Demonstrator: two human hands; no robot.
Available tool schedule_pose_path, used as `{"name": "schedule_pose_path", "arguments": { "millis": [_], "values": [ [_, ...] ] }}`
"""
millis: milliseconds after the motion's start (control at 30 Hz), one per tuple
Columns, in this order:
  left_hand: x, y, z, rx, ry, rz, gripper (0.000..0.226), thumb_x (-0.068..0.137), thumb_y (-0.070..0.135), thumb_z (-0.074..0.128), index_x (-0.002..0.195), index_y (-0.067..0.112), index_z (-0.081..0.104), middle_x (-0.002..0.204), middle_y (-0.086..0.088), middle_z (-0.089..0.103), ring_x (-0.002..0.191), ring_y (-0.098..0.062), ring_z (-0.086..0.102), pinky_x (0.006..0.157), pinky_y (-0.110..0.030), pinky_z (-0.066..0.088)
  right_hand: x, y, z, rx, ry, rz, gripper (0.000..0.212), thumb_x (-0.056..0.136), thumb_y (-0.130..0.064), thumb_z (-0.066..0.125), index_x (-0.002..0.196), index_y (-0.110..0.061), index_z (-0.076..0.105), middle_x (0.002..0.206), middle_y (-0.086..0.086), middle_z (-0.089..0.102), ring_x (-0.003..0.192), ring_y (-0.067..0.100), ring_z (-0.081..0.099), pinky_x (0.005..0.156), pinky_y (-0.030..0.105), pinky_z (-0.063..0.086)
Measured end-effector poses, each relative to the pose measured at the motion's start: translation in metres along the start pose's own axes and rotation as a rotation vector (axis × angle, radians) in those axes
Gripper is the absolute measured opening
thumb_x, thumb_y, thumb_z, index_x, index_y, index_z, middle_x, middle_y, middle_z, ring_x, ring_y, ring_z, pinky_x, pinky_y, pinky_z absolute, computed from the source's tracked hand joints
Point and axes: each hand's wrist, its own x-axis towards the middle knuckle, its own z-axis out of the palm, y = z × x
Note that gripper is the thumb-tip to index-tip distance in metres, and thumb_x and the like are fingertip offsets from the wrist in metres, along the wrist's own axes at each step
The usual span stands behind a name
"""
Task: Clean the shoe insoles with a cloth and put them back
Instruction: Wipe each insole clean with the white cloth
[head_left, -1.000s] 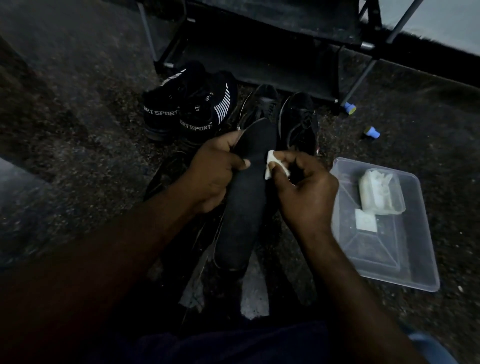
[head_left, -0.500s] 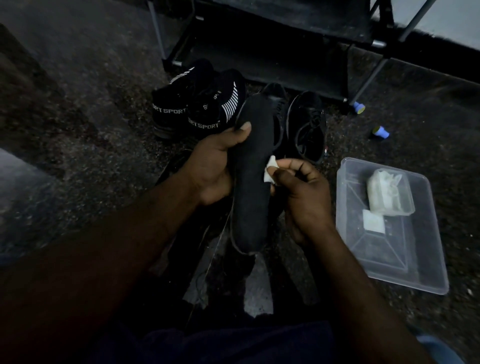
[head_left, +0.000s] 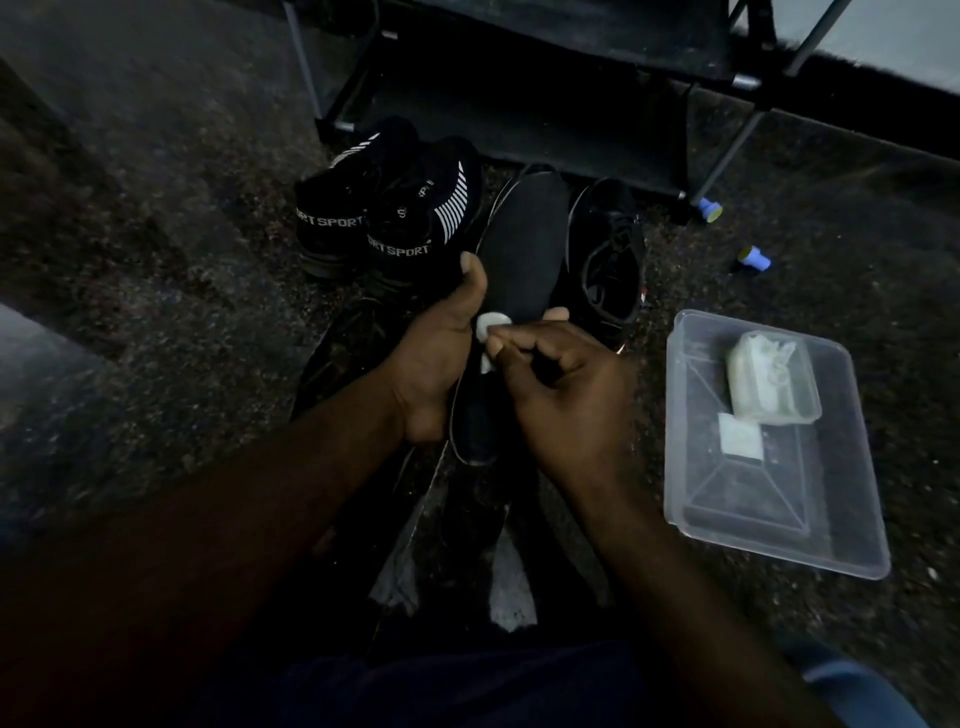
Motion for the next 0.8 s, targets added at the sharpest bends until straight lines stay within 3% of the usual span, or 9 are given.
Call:
{"name": "schedule_pose_path", "arguments": {
  "millis": [133, 267, 367, 467, 533, 567, 600, 667, 800],
  "values": [
    [0.004, 0.000, -0.006, 0.024, -0.003, -0.030, 0.110, 0.084, 0.091, 0.029, 0.140, 0.002, 0.060, 0.138, -0.016, 0.065, 0.127, -0.027, 0.063, 0.107, -0.040, 0.050, -0.002, -0.001, 0.003, -0.047, -0.046, -0.061, 0.011, 0.088, -0.010, 0.079, 0.097, -0.016, 0.080, 0.091, -0.008, 0.076, 0.082, 0.007, 0.071, 0.078, 0.033, 0.059],
    [0.009, -0.006, -0.003, 0.128, 0.044, 0.024, 0.090, 0.096, 0.081, 0.024, 0.122, 0.006, 0.067, 0.121, -0.019, 0.067, 0.113, -0.029, 0.064, 0.104, -0.040, 0.049, 0.004, 0.008, -0.004, -0.161, 0.047, -0.069, 0.019, 0.088, -0.015, 0.076, 0.106, -0.019, 0.080, 0.096, -0.008, 0.077, 0.091, 0.008, 0.072, 0.084, 0.037, 0.059],
    [0.011, -0.011, 0.000, 0.213, 0.183, 0.062, 0.080, 0.092, 0.080, 0.044, 0.119, 0.009, 0.070, 0.122, -0.016, 0.071, 0.115, -0.027, 0.067, 0.102, -0.041, 0.054, 0.009, 0.011, -0.010, -0.231, 0.117, -0.087, 0.017, 0.089, -0.019, 0.075, 0.105, -0.021, 0.081, 0.099, -0.006, 0.077, 0.094, 0.011, 0.071, 0.084, 0.039, 0.058],
    [0.008, -0.011, 0.002, 0.419, 0.321, 0.189, 0.071, 0.098, 0.071, 0.042, 0.084, 0.010, 0.074, 0.087, -0.016, 0.077, 0.077, -0.017, 0.074, 0.068, -0.027, 0.061, 0.004, 0.007, -0.005, -0.205, 0.065, -0.112, 0.016, 0.089, -0.020, 0.073, 0.103, -0.018, 0.082, 0.098, -0.005, 0.077, 0.092, 0.011, 0.071, 0.082, 0.039, 0.058],
    [0.005, -0.008, 0.003, 0.430, 0.272, 0.173, 0.080, 0.101, 0.069, 0.032, 0.066, 0.010, 0.074, 0.072, -0.014, 0.075, 0.062, -0.011, 0.071, 0.056, -0.020, 0.057, 0.000, 0.003, -0.001, -0.165, -0.012, -0.123, 0.015, 0.089, -0.020, 0.071, 0.099, -0.018, 0.082, 0.094, -0.005, 0.076, 0.089, 0.012, 0.071, 0.078, 0.041, 0.058],
    [0.002, -0.004, 0.005, 0.398, 0.235, 0.117, 0.085, 0.100, 0.072, 0.029, 0.075, 0.007, 0.078, 0.078, -0.013, 0.077, 0.069, -0.012, 0.075, 0.060, -0.020, 0.059, -0.001, 0.001, 0.002, -0.149, -0.044, -0.143, 0.014, 0.089, -0.020, 0.070, 0.095, -0.017, 0.082, 0.091, -0.004, 0.076, 0.086, 0.013, 0.071, 0.076, 0.042, 0.057],
    [-0.001, 0.000, 0.004, 0.316, 0.193, 0.065, 0.088, 0.097, 0.077, 0.027, 0.099, 0.006, 0.080, 0.099, -0.015, 0.078, 0.090, -0.017, 0.077, 0.073, -0.025, 0.062, -0.003, 0.000, 0.004, -0.145, -0.069, -0.166, 0.013, 0.088, -0.019, 0.070, 0.092, -0.017, 0.082, 0.088, -0.003, 0.076, 0.084, 0.015, 0.071, 0.075, 0.043, 0.057],
    [0.000, 0.008, 0.001, 0.150, 0.139, 0.028, 0.095, 0.092, 0.084, 0.026, 0.135, 0.008, 0.065, 0.131, -0.017, 0.069, 0.123, -0.028, 0.066, 0.097, -0.038, 0.058, -0.005, -0.002, 0.006, -0.171, -0.103, -0.211, 0.008, 0.086, -0.016, 0.072, 0.088, -0.016, 0.080, 0.085, -0.002, 0.074, 0.081, 0.017, 0.070, 0.073, 0.043, 0.056],
    [0.002, 0.014, -0.003, 0.048, 0.077, 0.073, 0.096, 0.092, 0.085, 0.019, 0.142, 0.013, 0.059, 0.137, -0.016, 0.066, 0.123, -0.027, 0.066, 0.101, -0.045, 0.056, -0.004, -0.003, 0.004, -0.235, -0.138, -0.312, 0.005, 0.086, -0.018, 0.076, 0.089, -0.018, 0.080, 0.087, -0.003, 0.074, 0.082, 0.019, 0.069, 0.074, 0.042, 0.054]
  ]
}}
